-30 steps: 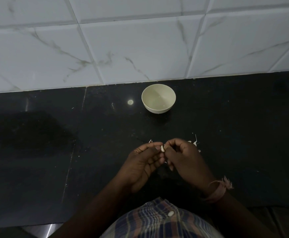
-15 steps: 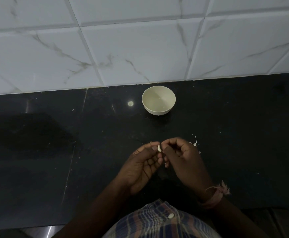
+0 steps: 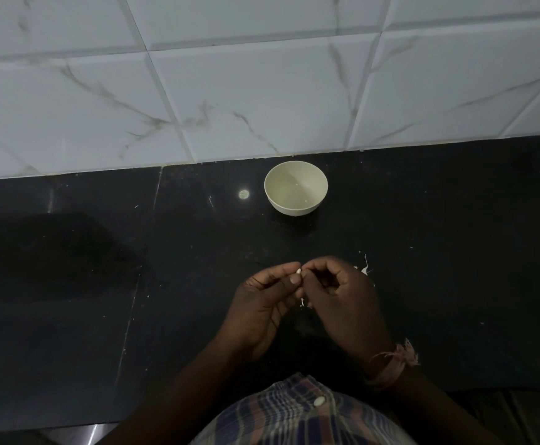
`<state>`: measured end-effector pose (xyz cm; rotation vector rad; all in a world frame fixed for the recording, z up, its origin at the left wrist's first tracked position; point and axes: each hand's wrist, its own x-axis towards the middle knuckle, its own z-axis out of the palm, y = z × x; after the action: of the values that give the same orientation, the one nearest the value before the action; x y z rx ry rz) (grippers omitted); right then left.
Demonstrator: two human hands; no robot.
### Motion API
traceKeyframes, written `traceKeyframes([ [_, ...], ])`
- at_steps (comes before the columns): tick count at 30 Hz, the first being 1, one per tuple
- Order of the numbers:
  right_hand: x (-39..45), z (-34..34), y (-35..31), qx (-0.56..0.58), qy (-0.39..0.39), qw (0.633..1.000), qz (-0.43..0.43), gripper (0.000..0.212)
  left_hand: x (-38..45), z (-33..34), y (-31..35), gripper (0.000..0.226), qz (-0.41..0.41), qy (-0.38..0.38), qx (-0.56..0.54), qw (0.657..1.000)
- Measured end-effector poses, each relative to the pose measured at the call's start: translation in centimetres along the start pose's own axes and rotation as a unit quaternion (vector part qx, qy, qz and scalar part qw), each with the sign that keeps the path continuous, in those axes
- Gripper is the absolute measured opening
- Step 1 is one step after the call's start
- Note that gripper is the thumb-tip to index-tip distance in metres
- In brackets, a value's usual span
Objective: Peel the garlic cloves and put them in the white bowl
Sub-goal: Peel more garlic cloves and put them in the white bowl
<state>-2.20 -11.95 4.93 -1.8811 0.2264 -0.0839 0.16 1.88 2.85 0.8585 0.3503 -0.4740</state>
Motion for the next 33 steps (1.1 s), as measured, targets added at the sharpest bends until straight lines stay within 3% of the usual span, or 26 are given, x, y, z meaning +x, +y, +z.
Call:
traceKeyframes([
  [7,0.4,0.0,0.0,0.003,-0.006,1.0,0.025,0.008,0.1,-0.3,0.0,0.022,0.072,0.012,0.113,0.991],
  [11,0.8,-0.3,0.2,-0.005,-0.026,0.999,0.043,0.009,-0.1,-0.4,0.6,0.012,0.136,0.014,0.27,0.953],
  [15,0.9,-0.2,0.2,-0.008,-0.028,0.998,0.048,0.012,0.0,-0.1,0.9,0.011,0.167,0.009,0.323,0.932],
  [23,1.1,-0.7,0.3,0.001,-0.074,0.995,0.059,0.012,-0.1,-0.3,1.2,0.013,0.157,-0.017,0.334,0.929],
  [28,1.3,-0.2,0.7,0.025,-0.062,0.995,0.076,0.011,0.0,-0.4,1.3,0.013,0.126,-0.024,0.301,0.945],
  [33,1.5,0.6,1.7,0.169,-0.07,0.972,0.15,0.016,0.5,-0.5,0.2,0.02,0.011,-0.014,0.109,0.994],
])
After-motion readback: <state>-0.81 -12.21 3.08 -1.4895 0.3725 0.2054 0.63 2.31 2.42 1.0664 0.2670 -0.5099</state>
